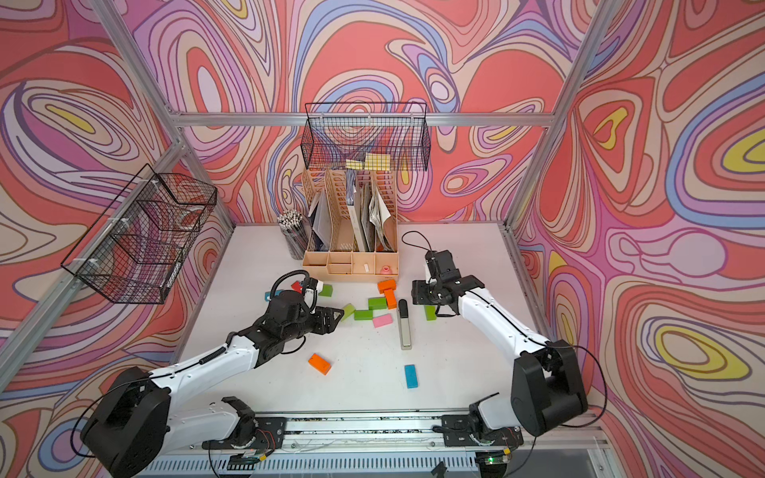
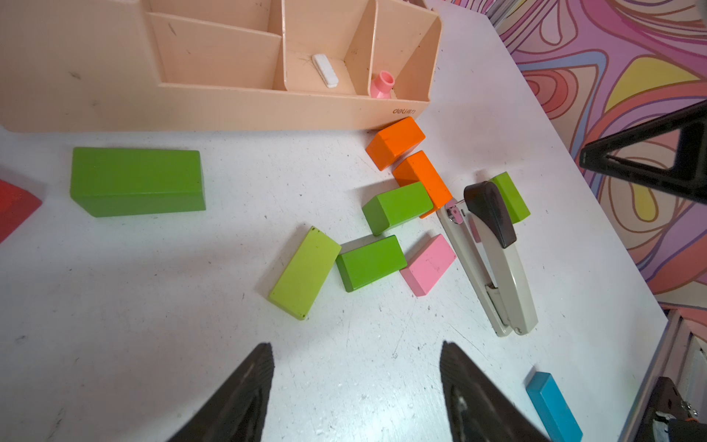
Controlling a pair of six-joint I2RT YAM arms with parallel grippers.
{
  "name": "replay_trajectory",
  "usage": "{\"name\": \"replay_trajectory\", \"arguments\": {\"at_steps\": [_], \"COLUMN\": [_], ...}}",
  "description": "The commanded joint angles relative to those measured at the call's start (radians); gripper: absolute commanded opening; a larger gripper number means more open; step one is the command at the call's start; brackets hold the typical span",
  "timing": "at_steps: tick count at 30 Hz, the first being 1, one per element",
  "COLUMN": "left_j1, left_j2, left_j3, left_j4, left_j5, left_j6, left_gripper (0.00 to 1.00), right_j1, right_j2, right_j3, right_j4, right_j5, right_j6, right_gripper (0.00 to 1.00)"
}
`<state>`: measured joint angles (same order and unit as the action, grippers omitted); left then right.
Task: Assemble the letter c with building blocks
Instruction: Pick up the building block from the center of the board.
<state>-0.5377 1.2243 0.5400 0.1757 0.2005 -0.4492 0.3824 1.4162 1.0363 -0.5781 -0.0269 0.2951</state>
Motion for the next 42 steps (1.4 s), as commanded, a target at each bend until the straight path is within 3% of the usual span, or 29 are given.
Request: {"name": "replay_trajectory", "arguments": {"at_steps": [1, 4, 14, 32, 42], "left_j1": [-0.004, -0.004, -0.005, -0.004, -0.004], "left_j2": [-0.026, -0.034, -0.070, -0.087, -0.085], "left_j3": [-0.014, -0.015, -0.015, -0.015, -0.054], "left_j4": [-0.001, -0.011, -0.046, -0.062, -0.057], "left_j5": [-0.021, -0.034, -0.095, -0.125, -0.122], "left_j6": [-0.005, 0.001, -0.006, -0.007, -0.008], "left_gripper": [0.72, 0.73, 0.73, 0.73, 0.72], "right_j1": [0.103, 0.190, 0.354, 0.363, 0.361], "right_j2": [0.023, 0.077, 0.296, 0.472, 0.510], "right_j3": [0.061, 0.100, 0.225, 0.275, 0.280], "right_j4": [0.002, 0.005, 0.041, 0.092, 0.108], "right_j5": [0.113, 0.203, 0.324, 0.276, 0.295], "right_j6": [0.134, 0.218, 0.404, 0.444, 0.459], "right_gripper": [0.77, 0.83, 0.81, 0.81, 0.86]}}
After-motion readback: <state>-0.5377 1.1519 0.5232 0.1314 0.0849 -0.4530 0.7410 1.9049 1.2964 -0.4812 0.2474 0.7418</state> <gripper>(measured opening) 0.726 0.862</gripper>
